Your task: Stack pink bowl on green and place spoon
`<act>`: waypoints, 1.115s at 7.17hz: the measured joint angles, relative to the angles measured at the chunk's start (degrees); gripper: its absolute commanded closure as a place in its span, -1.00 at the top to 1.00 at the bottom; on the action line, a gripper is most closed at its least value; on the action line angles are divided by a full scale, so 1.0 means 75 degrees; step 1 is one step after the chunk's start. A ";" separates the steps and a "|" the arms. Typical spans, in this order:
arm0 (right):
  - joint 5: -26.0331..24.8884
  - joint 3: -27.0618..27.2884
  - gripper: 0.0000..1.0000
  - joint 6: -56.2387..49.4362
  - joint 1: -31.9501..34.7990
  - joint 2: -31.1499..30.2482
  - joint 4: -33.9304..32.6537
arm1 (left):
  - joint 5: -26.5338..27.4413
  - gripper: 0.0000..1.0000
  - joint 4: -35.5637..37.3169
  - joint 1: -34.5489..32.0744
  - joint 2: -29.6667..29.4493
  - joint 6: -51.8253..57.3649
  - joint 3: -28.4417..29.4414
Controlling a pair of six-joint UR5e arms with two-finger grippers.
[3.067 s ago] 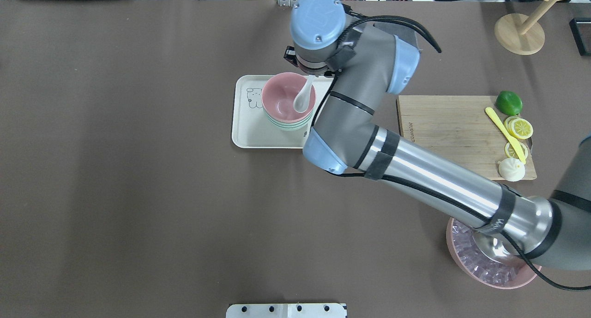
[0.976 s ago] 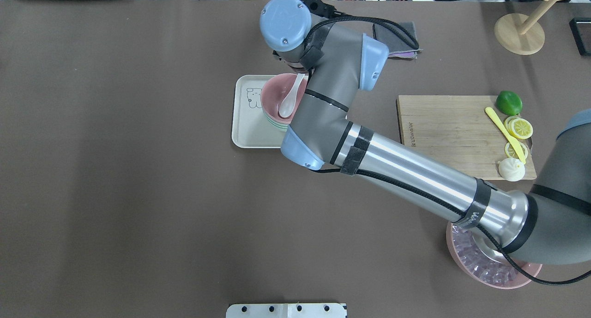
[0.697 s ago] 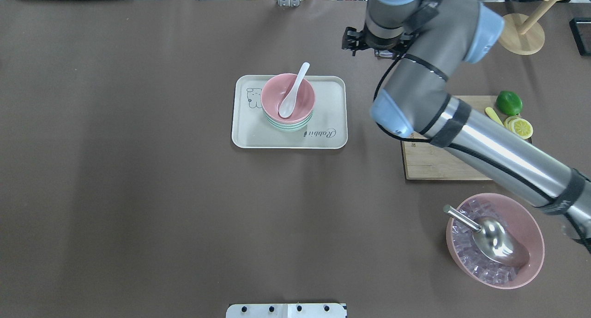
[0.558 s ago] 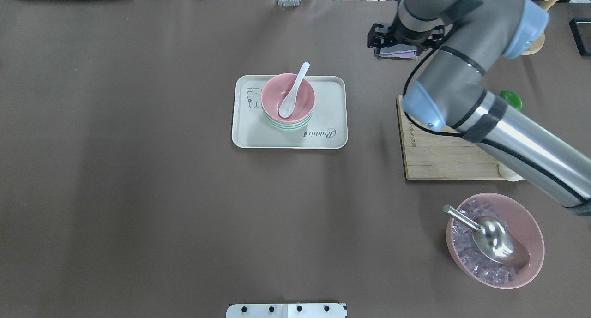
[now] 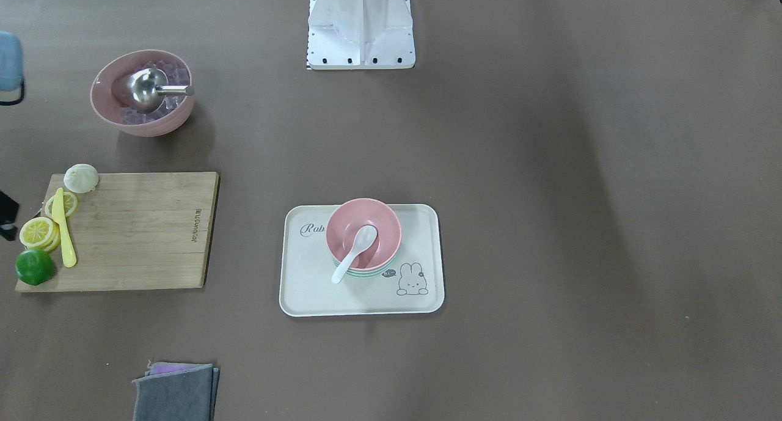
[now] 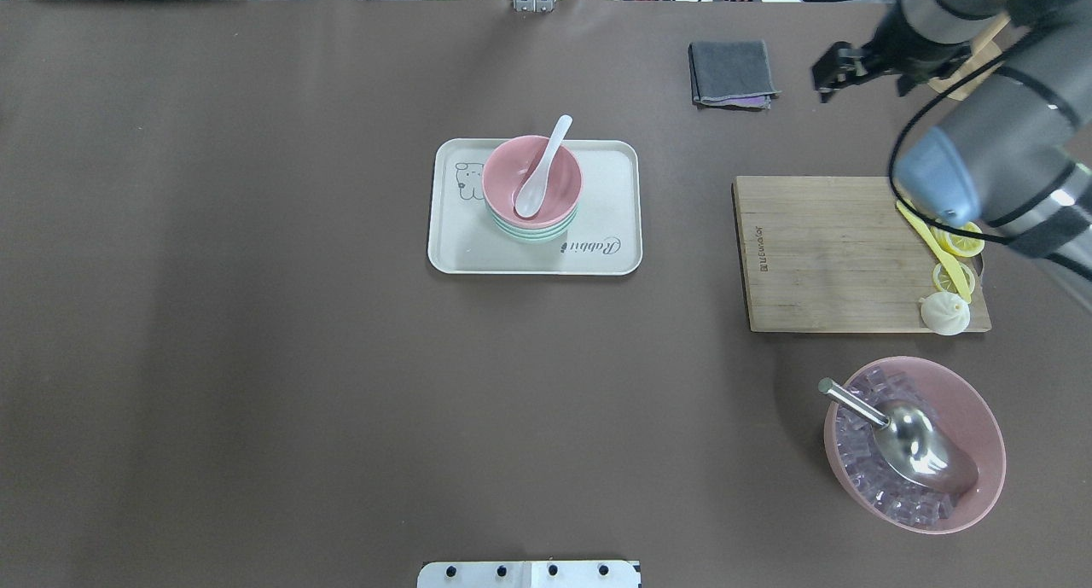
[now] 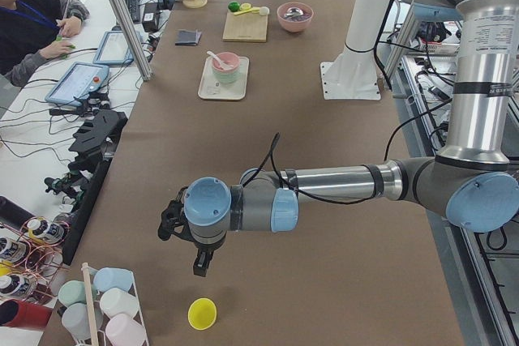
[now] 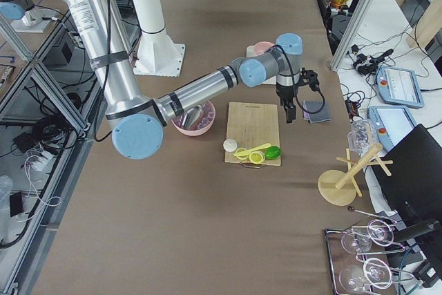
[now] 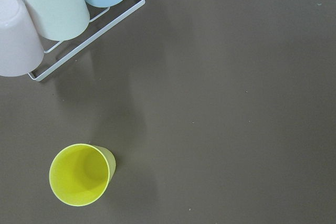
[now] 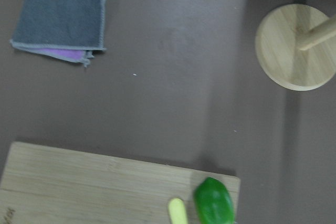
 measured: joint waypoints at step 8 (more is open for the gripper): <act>0.0205 -0.0187 1.00 -0.2372 0.1707 -0.2720 0.0080 | -0.0291 0.97 -0.0538 0.0054 0.0614 0.0095 0.0149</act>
